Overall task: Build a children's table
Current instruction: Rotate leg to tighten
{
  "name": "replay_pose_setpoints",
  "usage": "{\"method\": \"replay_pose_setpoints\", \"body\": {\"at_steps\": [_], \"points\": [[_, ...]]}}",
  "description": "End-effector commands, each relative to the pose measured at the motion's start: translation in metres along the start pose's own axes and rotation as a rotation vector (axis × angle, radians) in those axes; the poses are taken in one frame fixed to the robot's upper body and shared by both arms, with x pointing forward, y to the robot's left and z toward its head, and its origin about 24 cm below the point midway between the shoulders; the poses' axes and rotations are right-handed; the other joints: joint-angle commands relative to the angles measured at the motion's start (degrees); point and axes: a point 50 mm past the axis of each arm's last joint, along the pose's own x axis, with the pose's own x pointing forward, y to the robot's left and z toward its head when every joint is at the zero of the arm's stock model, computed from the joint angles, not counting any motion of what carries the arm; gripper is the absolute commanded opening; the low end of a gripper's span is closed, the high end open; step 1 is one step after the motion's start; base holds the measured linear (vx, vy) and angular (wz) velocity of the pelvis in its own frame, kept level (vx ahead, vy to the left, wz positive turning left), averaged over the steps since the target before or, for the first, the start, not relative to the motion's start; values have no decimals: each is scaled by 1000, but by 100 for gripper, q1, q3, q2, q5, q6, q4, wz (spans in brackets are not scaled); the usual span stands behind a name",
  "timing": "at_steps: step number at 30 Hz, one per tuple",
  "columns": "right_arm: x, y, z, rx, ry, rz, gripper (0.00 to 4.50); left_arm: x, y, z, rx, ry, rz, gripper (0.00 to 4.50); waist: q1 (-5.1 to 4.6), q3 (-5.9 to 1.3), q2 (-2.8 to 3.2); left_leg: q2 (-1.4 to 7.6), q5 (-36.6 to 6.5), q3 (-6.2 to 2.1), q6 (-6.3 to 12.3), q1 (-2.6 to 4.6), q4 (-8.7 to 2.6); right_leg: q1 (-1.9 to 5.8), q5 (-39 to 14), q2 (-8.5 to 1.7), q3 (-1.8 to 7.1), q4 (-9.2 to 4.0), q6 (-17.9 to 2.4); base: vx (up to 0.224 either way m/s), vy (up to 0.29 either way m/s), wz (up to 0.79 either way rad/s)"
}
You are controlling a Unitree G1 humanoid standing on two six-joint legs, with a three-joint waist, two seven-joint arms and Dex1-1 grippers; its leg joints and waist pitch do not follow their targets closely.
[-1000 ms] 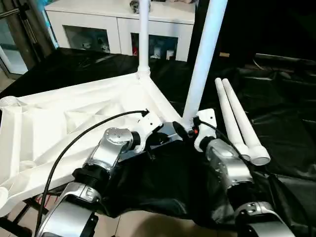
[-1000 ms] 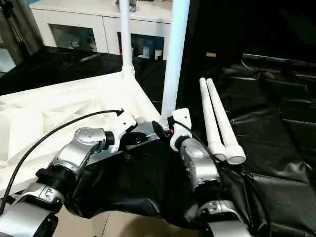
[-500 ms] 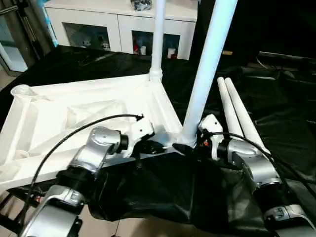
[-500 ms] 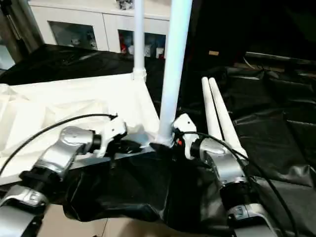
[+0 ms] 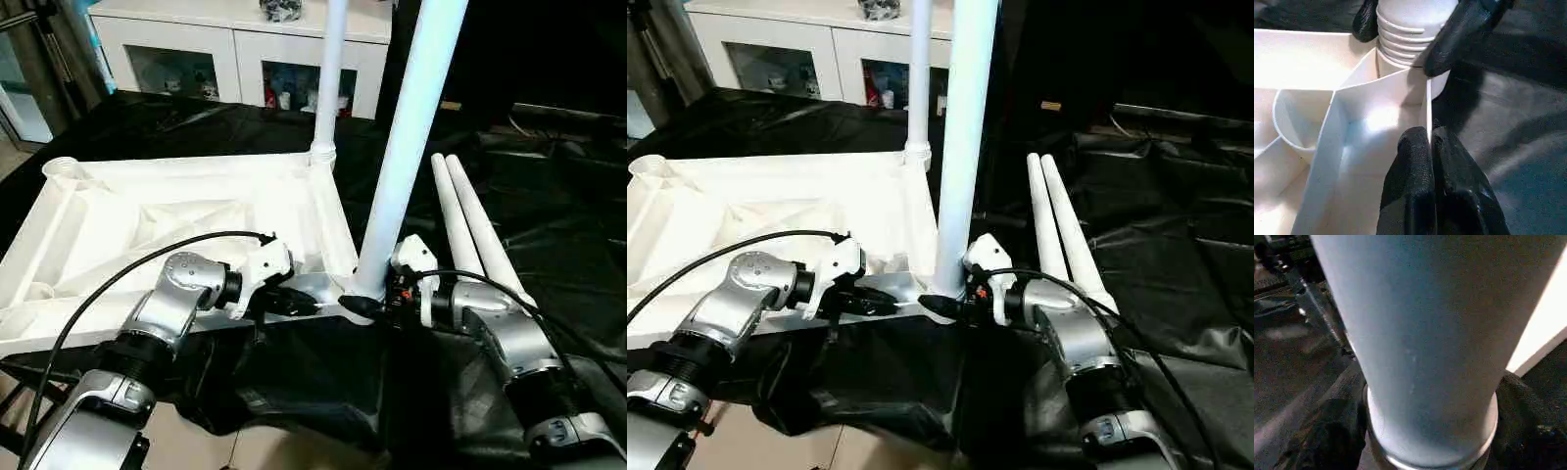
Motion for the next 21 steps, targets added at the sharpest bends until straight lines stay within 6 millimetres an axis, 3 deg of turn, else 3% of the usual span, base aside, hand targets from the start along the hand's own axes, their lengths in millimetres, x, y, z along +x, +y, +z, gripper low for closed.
{"method": "replay_pose_setpoints", "body": {"at_steps": [1, 6, 7, 8, 10, 11, 14, 15, 21], "points": [[19, 11, -17, 62, 48, -34, 283, 16, 2, 21, 37, -64, 18, 0, -9, -302, 14, 179, -1277, -44, 202, 3, -419, 280, -1715, -350, 323, -444, -1176, 0, 0, 0], [36, 5, -23, 188, 17, -303, 281, 31, 13, 31, 3, -75, 165, 0, -49, -273, 24, 156, -1591, -73, 59, 32, -438, 241, -2516, -355, 299, -541, -898, 0, 0, 0], [37, 5, -23, 201, 14, -317, 281, 32, 14, 32, 0, -75, 174, 0, -59, -263, 26, 148, -1735, -69, 31, 62, -433, 198, -2751, -349, 296, -579, -814, 0, 0, 0], [47, 6, -21, 245, 6, -370, 281, 41, 17, 39, -19, -88, 236, 0, -60, -271, 30, 145, -1737, -76, 20, 60, -434, 212, -2780, -349, 293, -590, -766, 0, 0, 0], [53, 7, -18, 269, -1, -413, 281, 46, 19, 43, -31, -91, 279, 0, -57, -268, 25, 142, -1729, -74, 15, 66, -436, 196, -2755, -341, 292, -601, -745, 0, 0, 0], [58, 9, -14, 269, -15, -414, 281, 51, 19, 46, -42, -102, 300, 0, -55, -267, 53, 142, -1756, -80, 6, 70, -437, 195, -2756, -343, 286, -594, -745, 0, 0, 0], [65, 13, -9, 255, -38, -392, 281, 57, 17, 49, -47, -116, 304, 0, -29, -284, 36, 139, -1694, -65, 100, 55, -432, 203, -2523, -338, 292, -599, -783, 0, 0, 0], [69, 15, -4, 246, -54, -373, 316, 60, 16, 51, -40, -122, 293, 0, -27, -292, 37, 144, -1625, -69, 124, 28, -439, 227, -2369, -336, 295, -570, -815, 0, 0, 0], [64, 14, 1, 189, -60, -284, 370, 54, 12, 44, -3, -93, 217, 0, -31, -300, 41, 149, -1503, -69, 188, -11, -445, 267, -2048, -340, 301, -523, -934, 0, 0, 0]]}}
